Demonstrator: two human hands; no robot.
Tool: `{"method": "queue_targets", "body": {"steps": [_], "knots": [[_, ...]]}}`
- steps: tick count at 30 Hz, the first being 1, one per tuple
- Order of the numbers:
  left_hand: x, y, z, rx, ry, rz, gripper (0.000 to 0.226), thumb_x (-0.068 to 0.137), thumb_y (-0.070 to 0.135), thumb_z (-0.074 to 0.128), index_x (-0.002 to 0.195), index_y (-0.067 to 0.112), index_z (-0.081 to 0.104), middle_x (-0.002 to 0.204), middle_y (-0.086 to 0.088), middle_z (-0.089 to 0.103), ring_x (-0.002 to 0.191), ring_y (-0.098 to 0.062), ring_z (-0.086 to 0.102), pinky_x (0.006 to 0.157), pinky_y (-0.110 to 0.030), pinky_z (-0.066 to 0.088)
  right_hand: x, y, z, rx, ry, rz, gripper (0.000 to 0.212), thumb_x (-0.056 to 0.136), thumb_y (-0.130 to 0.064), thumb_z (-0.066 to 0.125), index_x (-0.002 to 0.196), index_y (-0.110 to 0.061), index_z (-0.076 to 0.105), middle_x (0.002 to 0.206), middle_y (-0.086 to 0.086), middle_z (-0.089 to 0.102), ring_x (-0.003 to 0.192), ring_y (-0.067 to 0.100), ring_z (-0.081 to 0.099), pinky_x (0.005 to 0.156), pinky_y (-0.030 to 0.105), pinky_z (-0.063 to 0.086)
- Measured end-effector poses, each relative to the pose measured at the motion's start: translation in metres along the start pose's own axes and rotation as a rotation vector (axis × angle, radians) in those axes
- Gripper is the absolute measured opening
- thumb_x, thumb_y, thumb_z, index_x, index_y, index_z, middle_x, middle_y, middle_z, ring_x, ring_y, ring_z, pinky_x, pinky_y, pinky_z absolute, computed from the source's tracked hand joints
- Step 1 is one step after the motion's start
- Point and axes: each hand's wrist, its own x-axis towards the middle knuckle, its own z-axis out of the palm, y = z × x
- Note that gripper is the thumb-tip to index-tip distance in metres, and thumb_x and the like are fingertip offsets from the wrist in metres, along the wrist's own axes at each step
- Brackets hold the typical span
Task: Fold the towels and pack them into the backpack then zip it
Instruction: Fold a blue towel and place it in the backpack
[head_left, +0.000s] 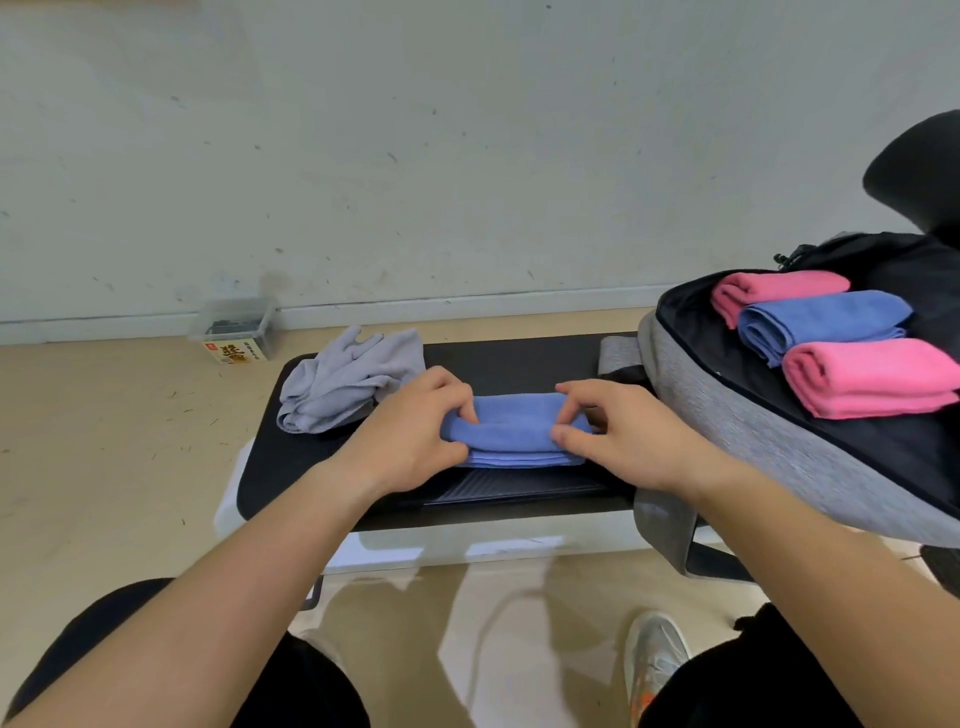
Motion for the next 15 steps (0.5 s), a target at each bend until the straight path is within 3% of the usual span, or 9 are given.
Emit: {"method": "queue_targets", "body": {"steps": [1,3,4,6,9,10,12,15], "knots": [[-0.001,-0.002,0.001,-0.006,-0.006,0.011,0.021,0.077,0.020,0.071,0.084,0.032,0.056,0.110,0.019,0.048,0.099,-0.009,0.053,0.088,-0.035,0.048,0.000,0.001,0.004,-0.030,0.039,-0.008,0.020,0.091,-0.034,0.063,0.077,-0.020,0.059,0.117,0.005,0.069,0.081,-0.017,0.057,0.072,0.020,0.042],[-0.003,-0.002,0.000,0.024,-0.034,0.024,0.018,0.077,0.027,0.071,0.084,0.034,0.057,0.110,0.021,0.046,0.098,-0.009,0.054,0.086,-0.037,0.049,0.006,0.002,0.015,-0.098,0.127,-0.003,0.032,0.095,-0.041,0.057,0.071,-0.020,0.054,0.109,0.003,0.070,0.106,0.001,0.061,0.080,0.029,0.045],[-0.002,0.000,-0.002,0.055,-0.056,0.024,0.016,0.077,0.035,0.071,0.084,0.035,0.057,0.110,0.022,0.046,0.097,-0.008,0.054,0.083,-0.038,0.050,0.009,0.001,0.020,-0.139,0.161,0.014,0.036,0.093,-0.047,0.057,0.068,-0.022,0.051,0.102,0.000,0.069,0.106,0.012,0.062,0.079,0.034,0.048],[0.000,0.007,-0.008,0.146,-0.069,-0.007,0.022,0.076,0.058,0.065,0.079,0.037,0.059,0.107,0.022,0.048,0.093,-0.005,0.054,0.077,-0.035,0.049,0.015,-0.005,0.028,-0.236,0.198,0.075,0.042,0.087,-0.058,0.060,0.066,-0.025,0.047,0.088,-0.005,0.063,0.088,0.017,0.061,0.070,0.035,0.048],[0.012,0.028,-0.007,0.377,0.151,-0.020,0.041,0.087,0.061,0.051,0.062,0.029,0.060,0.093,0.014,0.055,0.087,-0.011,0.050,0.066,-0.032,0.040,0.018,-0.017,0.033,-0.345,0.228,0.120,0.042,0.081,-0.061,0.064,0.069,-0.025,0.047,0.083,-0.007,0.056,0.074,0.016,0.056,0.062,0.033,0.046],[0.017,0.035,-0.001,0.403,0.263,-0.018,0.040,0.092,0.052,0.049,0.064,0.026,0.061,0.092,0.010,0.056,0.087,-0.015,0.051,0.065,-0.032,0.038,0.018,-0.019,0.033,-0.367,0.238,0.123,0.041,0.080,-0.060,0.065,0.070,-0.025,0.048,0.084,-0.007,0.055,0.073,0.017,0.056,0.062,0.033,0.046],[0.028,0.039,0.020,0.368,0.359,-0.040,0.030,0.097,0.038,0.045,0.087,0.021,0.068,0.098,0.002,0.059,0.090,-0.022,0.055,0.067,-0.034,0.039,0.019,-0.022,0.034,-0.413,0.248,0.131,0.038,0.080,-0.060,0.066,0.074,-0.026,0.049,0.087,-0.007,0.055,0.078,0.018,0.055,0.062,0.033,0.047],[0.038,0.024,0.050,0.386,0.210,-0.085,0.036,0.102,0.035,0.027,0.115,0.022,0.058,0.117,0.002,0.060,0.105,-0.023,0.058,0.082,-0.038,0.039,0.018,-0.023,0.040,-0.509,0.263,0.128,0.036,0.082,-0.060,0.064,0.093,-0.027,0.052,0.104,-0.006,0.055,0.096,0.021,0.052,0.073,0.036,0.045]]}}
